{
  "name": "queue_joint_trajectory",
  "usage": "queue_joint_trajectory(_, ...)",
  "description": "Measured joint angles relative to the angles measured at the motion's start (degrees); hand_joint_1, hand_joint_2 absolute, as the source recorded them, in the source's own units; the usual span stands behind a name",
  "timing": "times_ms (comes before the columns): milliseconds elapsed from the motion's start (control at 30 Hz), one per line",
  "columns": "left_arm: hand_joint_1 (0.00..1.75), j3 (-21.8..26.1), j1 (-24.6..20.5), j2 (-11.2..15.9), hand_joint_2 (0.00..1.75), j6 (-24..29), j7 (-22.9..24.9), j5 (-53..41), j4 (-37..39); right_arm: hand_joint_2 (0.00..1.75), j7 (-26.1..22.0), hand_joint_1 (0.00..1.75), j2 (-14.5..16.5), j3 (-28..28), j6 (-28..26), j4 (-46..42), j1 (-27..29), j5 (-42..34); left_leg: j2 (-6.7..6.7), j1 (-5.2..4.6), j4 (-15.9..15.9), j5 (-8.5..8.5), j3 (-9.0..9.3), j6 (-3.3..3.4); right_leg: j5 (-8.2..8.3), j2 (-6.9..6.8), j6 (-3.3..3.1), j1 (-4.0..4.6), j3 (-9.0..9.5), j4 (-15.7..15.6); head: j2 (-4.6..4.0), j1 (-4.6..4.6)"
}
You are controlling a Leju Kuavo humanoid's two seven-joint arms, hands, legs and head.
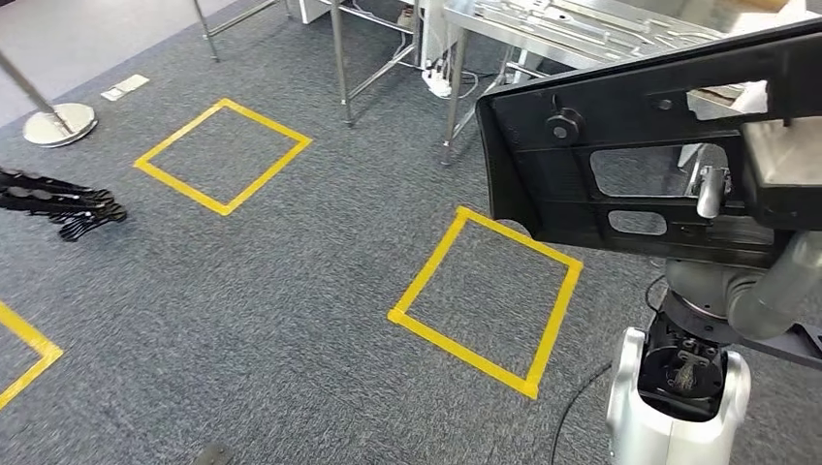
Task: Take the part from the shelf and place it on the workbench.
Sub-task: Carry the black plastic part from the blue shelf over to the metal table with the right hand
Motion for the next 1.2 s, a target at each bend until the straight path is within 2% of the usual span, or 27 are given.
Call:
queue_joint_trajectory(33,0.00,-0.01,0.05,0.00,1.75,0.00,0.01,-0.07,0.01,1.75,-0.21,1.75,0.01,0.00,-0.04,-0.13,0.10,0.73,0.75,0.00,0.00,-0.12,0.07,0.02,0.55,-0.23,0.02,-0.06,-0.22,0.32,0.00,0.18)
queue_joint_trajectory(67,0.00,-0.02,0.07,0.00,1.75,-0.01,0.01,-0.18,0.01,1.75,-0.39,1.75,0.01,0.01,-0.01,-0.33,0.14,1.30,1.46,0.01,0.01,-0.27,0.23,-0.02,2.05,-0.55,0.01,-0.09,0.74,-1.61,0.00,0.39)
queue_joint_trajectory(100,0.00,-0.03,0.07,-0.01,1.75,-0.01,0.02,-0.30,0.02,1.75,-0.56,1.75,0.01,0.01,0.13,-0.60,0.15,1.70,2.12,0.01,0.01,-0.47,0.47,-0.13,4.10,-1.33,-0.04,-0.07,2.67,-5.30,0.00,0.62)
queue_joint_trajectory(167,0.00,-0.04,0.10,-0.01,1.75,-0.01,0.03,-0.50,0.03,1.75,-0.86,1.75,0.04,0.05,0.49,-1.14,0.09,2.18,3.29,-0.21,0.00,-0.92,0.98,-0.58,6.51,-3.97,-0.29,0.47,6.42,-12.33,0.00,1.05)
queue_joint_trajectory(233,0.00,-0.04,0.15,0.00,1.75,-0.02,0.06,-0.57,0.03,1.75,-1.07,1.75,0.11,0.06,0.74,-1.42,0.17,2.36,4.32,-0.54,-0.15,-1.24,1.41,-1.05,6.55,-5.12,-0.60,1.00,7.60,-14.72,0.00,1.11)
queue_joint_trajectory(300,0.00,-0.05,0.12,0.01,1.75,-0.03,0.09,-0.62,0.02,1.75,-1.19,1.75,0.15,0.03,0.78,-1.54,0.34,2.44,5.40,-0.67,-0.55,-1.42,2.01,-1.50,6.60,-3.88,-1.01,0.97,7.63,-14.92,0.00,0.88)
queue_joint_trajectory(333,0.00,-0.07,0.05,0.00,1.75,-0.03,0.08,-0.64,0.01,1.75,-1.23,1.75,0.21,0.02,0.77,-1.63,0.39,2.47,5.06,-0.60,-0.43,-1.77,2.27,-1.79,6.63,-3.22,-1.30,0.76,7.79,-15.07,0.00,0.72)
queue_joint_trajectory(400,0.00,-0.14,-0.10,0.05,1.75,-0.04,0.03,-0.67,-0.01,1.75,-1.38,1.75,0.43,0.10,0.77,-1.79,0.33,2.50,2.38,-0.38,2.84,-3.93,1.30,-2.21,6.68,-1.96,-2.06,0.22,8.21,-15.36,0.00,0.26)
queue_joint_trajectory(433,0.00,-0.16,-0.08,0.15,1.75,-0.03,0.02,-0.67,-0.01,1.75,-1.52,1.75,0.61,0.14,0.78,-1.80,0.33,2.50,0.52,-0.30,6.21,-5.60,-0.20,-2.27,6.66,-1.36,-2.33,0.06,8.31,-15.39,0.00,-0.13)
queue_joint_trajectory(467,0.00,-0.17,0.00,0.32,1.75,-0.02,0.02,-0.66,-0.01,1.75,-1.67,1.75,0.74,0.18,0.79,-1.74,0.34,2.49,-0.65,-0.29,10.17,-7.23,-2.16,-2.27,6.62,-0.71,-2.54,0.01,8.35,-15.38,0.00,-0.51)
queue_joint_trajectory(500,0.00,-0.16,0.08,0.53,1.75,0.02,0.02,-0.61,-0.01,1.75,-1.84,1.75,0.90,0.20,0.82,-1.69,0.40,2.48,-1.19,-0.29,13.60,-8.24,-4.04,-2.31,6.61,0.08,-2.64,-0.01,8.39,-15.37,0.00,-0.80)
queue_joint_trajectory(533,0.00,-0.14,0.13,0.73,1.75,0.07,-0.03,-0.51,-0.01,1.75,-2.03,1.75,0.99,0.19,0.86,-1.64,0.43,2.48,-1.39,-0.30,15.29,-8.22,-5.18,-2.33,6.60,0.89,-2.64,-0.03,8.43,-15.36,0.00,-0.98)
queue_joint_trajectory(567,0.00,-0.13,0.12,0.93,1.75,0.12,-0.11,-0.39,-0.02,1.75,-2.18,1.75,1.08,0.19,0.91,-1.60,0.46,2.47,-1.48,-0.25,15.00,-7.18,-5.43,-2.34,6.58,1.71,-2.61,-0.07,8.52,-15.34,0.00,-1.06)
queue_joint_trajectory(600,0.00,-0.11,0.08,1.10,1.75,0.16,-0.20,-0.26,-0.02,1.75,-2.32,1.75,1.17,0.19,0.96,-1.60,0.50,2.47,-1.65,-0.15,12.60,-5.25,-4.67,-2.36,6.55,2.53,-2.55,-0.15,8.64,-15.31,0.00,-1.10)
queue_joint_trajectory(633,0.00,-0.11,0.04,1.26,1.75,0.19,-0.34,-0.13,-0.03,1.75,-2.46,1.75,1.30,0.20,0.98,-1.59,0.55,2.48,-2.44,0.06,8.68,-2.95,-3.19,-2.39,6.47,3.26,-2.42,-0.24,8.74,-15.26,0.00,-1.17)
queue_joint_trajectory(700,0.00,-0.11,0.05,1.57,1.75,0.21,-0.60,0.04,-0.02,1.75,-2.91,1.75,1.56,0.27,0.99,-1.58,0.59,2.82,-4.93,0.54,2.02,-0.25,-0.58,-2.48,6.32,4.68,-1.91,-0.20,8.60,-14.97,0.00,-1.34)
queue_joint_trajectory(733,0.00,-0.10,0.12,1.70,1.75,0.22,-0.70,0.11,-0.02,1.75,-3.25,1.75,1.72,0.34,0.89,-1.57,0.60,3.22,-5.82,0.65,0.44,0.10,0.03,-2.48,6.34,5.31,-1.60,-0.20,8.43,-14.91,0.00,-1.35)
queue_joint_trajectory(767,0.00,-0.09,0.18,1.84,1.75,0.23,-0.75,0.15,-0.01,1.75,-3.66,1.75,1.84,0.42,0.75,-1.55,0.62,3.69,-5.95,0.57,0.11,-0.10,0.18,-2.35,6.44,5.92,-1.29,-0.23,8.26,-14.95,0.00,-1.33)
queue_joint_trajectory(800,0.00,-0.08,0.21,2.00,1.75,0.25,-0.77,0.23,-0.02,1.75,-4.06,1.75,1.95,0.47,0.60,-1.48,0.66,4.15,-5.36,0.54,0.11,-0.03,0.19,-2.08,6.60,6.50,-1.03,-0.33,8.09,-15.11,0.00,-1.25)
queue_joint_trajectory(833,0.00,-0.05,0.15,2.18,1.75,0.27,-0.79,0.33,-0.03,1.75,-4.38,1.75,2.02,0.51,0.45,-1.38,0.70,4.51,-4.74,0.49,0.04,0.04,0.24,-1.75,6.59,6.18,-0.80,-0.33,7.94,-15.07,0.00,-1.21)
queue_joint_trajectory(900,0.00,-0.02,-0.02,2.69,1.75,0.29,-0.87,0.51,-0.07,1.75,-4.91,1.75,2.07,0.55,0.27,-1.11,0.55,5.06,-3.36,0.55,-0.13,0.12,0.33,-1.02,5.18,3.50,-0.44,-0.12,6.62,-12.73,0.00,-0.69)
queue_joint_trajectory(967,0.00,0.01,0.03,3.26,1.75,0.21,-0.93,0.55,-0.08,1.75,-5.48,1.75,2.19,0.63,-0.14,-0.78,0.37,5.73,-1.93,0.42,-0.14,-0.02,0.36,-0.55,2.03,0.55,-0.26,-0.07,3.39,-6.31,0.00,-0.02)
queue_joint_trajectory(1033,0.00,0.03,0.14,3.83,1.75,0.14,-0.98,0.62,-0.08,1.75,-6.16,1.75,2.32,0.67,-0.64,-0.40,0.49,6.74,-0.59,0.38,-0.12,-0.20,0.41,-0.39,0.20,-0.14,-0.16,-0.24,0.27,-0.45,0.00,0.26)
queue_joint_trajectory(1067,0.00,0.07,0.16,4.12,1.75,0.13,-1.03,0.73,-0.08,1.75,-6.60,1.75,2.37,0.68,-0.90,-0.26,0.63,7.46,-0.09,0.41,-0.12,-0.30,0.49,-0.40,0.68,-0.27,-0.13,-0.30,-0.07,0.02,0.00,0.39)
queue_joint_trajectory(1100,0.00,0.12,0.16,4.33,1.75,0.11,-1.10,0.88,-0.08,1.75,-7.12,1.75,2.41,0.69,-1.12,-0.17,0.81,8.32,0.31,0.44,-0.11,-0.44,0.64,-0.47,2.15,-0.39,-0.12,-0.34,0.76,-1.75,0.00,0.52)
queue_joint_trajectory(1133,0.00,0.23,0.16,4.51,1.75,0.09,-1.15,1.04,-0.08,1.75,-7.66,1.75,2.47,0.72,-1.30,-0.13,0.99,9.19,0.58,0.49,-0.11,-0.62,0.87,-0.62,4.19,-0.59,-0.13,-0.37,2.53,-5.26,0.00,0.69)
queue_joint_trajectory(1200,0.00,0.53,0.16,4.87,1.75,0.07,-1.22,1.22,-0.08,1.75,-8.40,1.75,2.65,0.87,-1.43,-0.12,1.21,10.35,0.98,0.37,-0.08,-0.98,1.17,-1.09,6.57,-1.16,-0.21,-0.15,6.17,-12.05,0.00,1.08)
